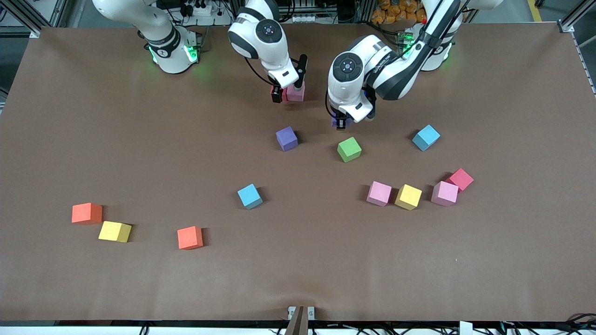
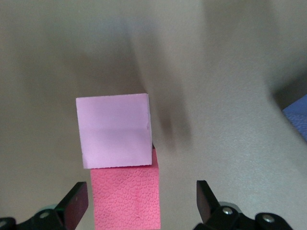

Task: Form number 2 with 11 blocks

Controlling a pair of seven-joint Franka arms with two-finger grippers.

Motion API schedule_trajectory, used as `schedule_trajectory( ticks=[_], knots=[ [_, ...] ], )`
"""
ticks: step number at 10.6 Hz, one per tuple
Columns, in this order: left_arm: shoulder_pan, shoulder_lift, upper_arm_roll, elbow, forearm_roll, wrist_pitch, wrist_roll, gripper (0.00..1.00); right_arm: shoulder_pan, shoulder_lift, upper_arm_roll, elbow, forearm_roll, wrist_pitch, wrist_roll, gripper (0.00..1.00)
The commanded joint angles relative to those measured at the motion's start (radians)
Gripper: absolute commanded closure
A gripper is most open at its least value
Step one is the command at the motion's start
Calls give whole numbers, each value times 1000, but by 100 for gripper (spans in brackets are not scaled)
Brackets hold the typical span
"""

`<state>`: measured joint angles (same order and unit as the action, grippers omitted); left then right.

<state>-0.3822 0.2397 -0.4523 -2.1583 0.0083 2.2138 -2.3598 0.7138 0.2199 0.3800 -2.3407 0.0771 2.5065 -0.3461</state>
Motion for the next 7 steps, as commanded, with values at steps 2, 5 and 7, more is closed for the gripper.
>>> schedule_trajectory(
  ticks=[2, 5, 7],
  knots=[
    [40, -36, -60, -52, -91, 41, -19, 39, -8, -71, -9, 21, -4, -107, 38, 0],
    [32, -37, -106, -101, -125, 108, -57, 39, -103, -97, -29, 128, -3, -315, 145, 0],
    [22, -33, -115, -126, -125, 157, -65, 39, -151, -83, -126, 240, -19, -438, 154, 0]
  ],
)
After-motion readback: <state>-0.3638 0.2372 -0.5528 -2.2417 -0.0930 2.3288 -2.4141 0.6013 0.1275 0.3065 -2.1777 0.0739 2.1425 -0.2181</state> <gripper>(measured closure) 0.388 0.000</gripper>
